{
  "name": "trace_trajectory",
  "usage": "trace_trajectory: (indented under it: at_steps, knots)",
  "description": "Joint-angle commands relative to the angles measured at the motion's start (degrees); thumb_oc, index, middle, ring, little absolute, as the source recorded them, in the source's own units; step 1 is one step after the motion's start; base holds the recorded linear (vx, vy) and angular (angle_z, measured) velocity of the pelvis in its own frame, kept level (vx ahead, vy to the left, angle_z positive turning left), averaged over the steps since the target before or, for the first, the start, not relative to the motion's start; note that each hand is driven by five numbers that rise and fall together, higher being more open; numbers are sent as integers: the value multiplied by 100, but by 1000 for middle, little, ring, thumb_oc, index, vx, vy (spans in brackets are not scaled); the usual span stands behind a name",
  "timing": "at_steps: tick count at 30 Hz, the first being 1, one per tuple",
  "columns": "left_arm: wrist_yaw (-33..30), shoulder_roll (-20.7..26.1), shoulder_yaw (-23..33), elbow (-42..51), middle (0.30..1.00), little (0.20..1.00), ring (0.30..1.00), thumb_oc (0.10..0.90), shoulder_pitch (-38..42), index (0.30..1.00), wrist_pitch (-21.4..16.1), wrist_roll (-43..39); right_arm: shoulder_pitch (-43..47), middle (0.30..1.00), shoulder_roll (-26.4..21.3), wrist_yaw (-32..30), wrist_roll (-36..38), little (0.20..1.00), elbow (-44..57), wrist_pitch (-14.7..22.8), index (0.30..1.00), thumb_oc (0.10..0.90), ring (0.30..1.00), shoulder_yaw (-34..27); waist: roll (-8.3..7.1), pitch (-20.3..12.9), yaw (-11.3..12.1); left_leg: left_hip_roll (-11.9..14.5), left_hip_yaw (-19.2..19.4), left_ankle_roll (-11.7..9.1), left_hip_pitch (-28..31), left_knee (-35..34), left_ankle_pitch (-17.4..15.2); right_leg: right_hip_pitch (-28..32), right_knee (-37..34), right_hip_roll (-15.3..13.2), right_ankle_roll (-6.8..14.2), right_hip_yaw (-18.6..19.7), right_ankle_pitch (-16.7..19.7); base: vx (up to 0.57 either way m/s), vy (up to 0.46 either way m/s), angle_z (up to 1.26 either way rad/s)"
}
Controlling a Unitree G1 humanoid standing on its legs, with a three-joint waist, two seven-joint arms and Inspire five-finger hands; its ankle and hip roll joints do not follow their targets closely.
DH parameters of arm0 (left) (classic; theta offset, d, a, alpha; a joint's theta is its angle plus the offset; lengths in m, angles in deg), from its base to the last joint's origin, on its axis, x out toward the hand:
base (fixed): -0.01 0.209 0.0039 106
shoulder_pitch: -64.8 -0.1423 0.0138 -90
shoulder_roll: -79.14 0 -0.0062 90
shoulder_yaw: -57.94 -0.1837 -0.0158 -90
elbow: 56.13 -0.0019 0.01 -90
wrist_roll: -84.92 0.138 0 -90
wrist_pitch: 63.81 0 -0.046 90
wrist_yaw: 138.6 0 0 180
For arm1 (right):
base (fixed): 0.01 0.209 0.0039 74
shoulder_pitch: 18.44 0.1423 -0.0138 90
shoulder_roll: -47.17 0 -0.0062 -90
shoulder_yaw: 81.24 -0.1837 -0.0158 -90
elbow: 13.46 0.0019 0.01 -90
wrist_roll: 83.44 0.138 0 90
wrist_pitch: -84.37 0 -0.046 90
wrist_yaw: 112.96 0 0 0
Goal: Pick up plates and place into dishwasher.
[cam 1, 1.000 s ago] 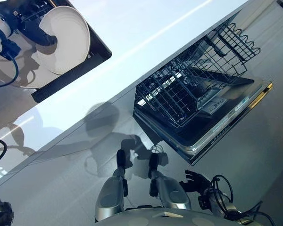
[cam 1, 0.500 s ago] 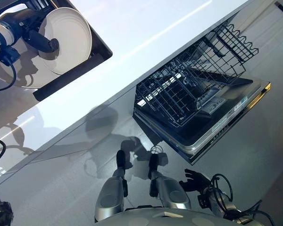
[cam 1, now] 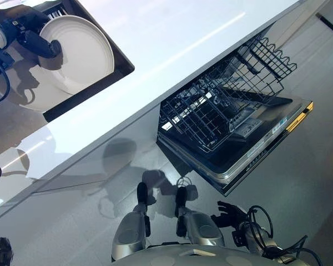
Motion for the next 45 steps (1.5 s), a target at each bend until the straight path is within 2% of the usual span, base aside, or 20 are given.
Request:
trace_trajectory:
  at_steps: [1, 8, 11, 13, 17, 21, 24, 25, 26, 27, 31, 33, 37, 40, 42, 45]
  knots:
    - [-158, 57, 157, -390, 300, 200, 300, 100, 498, 300, -176, -216, -467, 900, -192, 18, -87, 900, -192, 54, 900, 800, 900, -153, 493, -800, 32, -170, 221, -128, 246, 8, -652, -159, 135, -407, 936, 215, 225, 0, 0, 0]
    - [-530, 127, 323, -626, 300, 200, 300, 100, 503, 300, 57, -678, -569, 900, -209, -65, -126, 900, -262, 13, 900, 800, 900, -283, 538, -1085, 11, -173, 215, -170, 390, 8, -710, 28, 68, -386, 895, 215, 128, 9, 0, -1]
    - [-753, 149, 417, -607, 300, 200, 300, 100, 472, 300, 11, -933, -607, 900, -231, -96, -89, 900, -323, 20, 900, 800, 900, -354, 564, -1188, 12, -167, 211, -184, 450, 8, -733, 104, 55, -376, 870, 215, 78, 22, -6, -1]
    - [-851, 160, 444, -575, 300, 200, 300, 100, 491, 300, 10, -970, -618, 900, -248, -141, 38, 900, -354, 28, 900, 800, 900, -417, 576, -1225, 9, -167, 199, -191, 476, 8, -745, 133, 50, -370, 859, 214, 59, 0, 0, 0]
    - [-1247, 201, 443, -514, 300, 200, 300, 100, 538, 300, -187, -932, -589, 900, -299, -608, 733, 900, -456, 9, 900, 800, 900, -827, 597, -1316, -4, -170, 180, -217, 536, 8, -765, 207, 35, -352, 835, 224, 17, 0, 0, 0]
    - [-1930, 310, 384, -172, 300, 200, 300, 100, 581, 300, -400, -841, -521, 900, -612, -1077, 1300, 900, -466, 304, 900, 800, 900, -1516, 611, -1414, 16, -182, 114, -213, 605, 8, -793, 271, 48, -332, 797, 251, -26, 2, -8, 0]
    - [-2374, 415, 430, 200, 300, 200, 300, 100, 559, 300, -537, -821, -490, 900, -801, -1343, 1504, 900, -110, 489, 900, 800, 900, -1732, 597, -1454, 30, -191, 64, -201, 653, 8, -805, 325, 63, -324, 759, 262, -62, 0, 0, 0]
    - [-2534, 464, 524, 437, 300, 200, 300, 100, 491, 300, -516, -844, -501, 900, -890, -1503, 1594, 900, 158, 683, 900, 800, 900, -1813, 594, -1479, 35, -197, 39, -194, 669, 8, -811, 348, 66, -317, 738, 265, -79, 0, 0, 0]
    - [-2581, 489, 562, 531, 300, 200, 300, 100, 461, 300, -505, -850, -501, 900, -912, -1563, 1615, 900, 298, 655, 900, 800, 900, -1835, 591, -1484, 36, -197, 33, -193, 673, 8, -813, 352, 67, -315, 734, 265, -83, 0, 0, 0]
    - [-2786, 585, 813, 871, 300, 200, 300, 100, 224, 300, -546, -903, -535, 900, -985, -1838, 1770, 900, 839, 832, 900, 800, 900, -1946, 569, -1504, 43, -201, 16, -190, 689, 8, -822, 373, 70, -307, 718, 261, -101, 0, 0, 0]
    - [-2945, 617, 1759, 1495, 300, 200, 300, 100, -703, 300, -657, -1201, -616, 900, -967, -2558, 1765, 900, 2205, 937, 900, 800, 900, -2160, 523, -1554, 35, -202, 14, -195, 711, 8, -829, 404, 72, -293, 693, 256, -127, -2, -8, 0]
    - [-2945, 523, 2487, 1831, 300, 200, 300, 100, -1464, 300, -734, -1289, -683, 900, -937, -3016, 1513, 900, 2997, 1108, 900, 800, 900, -2279, 529, -1573, 10, -206, 20, -190, 693, 8, -770, 376, 93, -290, 672, 263, -92, -46, -21, -3]
    - [-2959, 242, 3659, 2398, 300, 200, 300, 100, -2820, 300, -900, -1138, -703, 900, -931, -3479, 1169, 900, 4598, 1124, 900, 800, 900, -2535, 587, -1600, -55, -205, 37, -166, 730, 8, -777, 394, 116, -276, 650, 284, -119, -21, -10, -1]
    - [-2918, 37, 4022, 2594, 300, 200, 300, 100, -3411, 300, -1059, -966, -631, 900, -948, -3278, 1328, 900, 5294, 1153, 900, 800, 900, -2582, 614, -1592, -85, -206, 31, -154, 756, 8, -772, 402, 153, -274, 641, 288, -135, -35, -19, -5]
    - [-2986, -107, 4221, 2770, 300, 200, 300, 100, -3743, 300, -1129, -983, -536, 900, -967, -2967, 1439, 900, 5929, 1204, 900, 800, 900, -2542, 617, -1588, -93, -205, 31, -148, 772, 8, -766, 418, 160, -279, 637, 273, -141, -39, -20, -5]
    - [-3130, -364, 4553, 2872, 300, 200, 300, 100, -4198, 300, -1465, -899, -423, 900, -1021, -2234, 1863, 900, 6765, 1258, 900, 800, 900, -2388, 622, -1585, -89, -188, 73, -155, 780, 8, -746, 428, 164, -290, 630, 231, -137, -38, -12, -5]
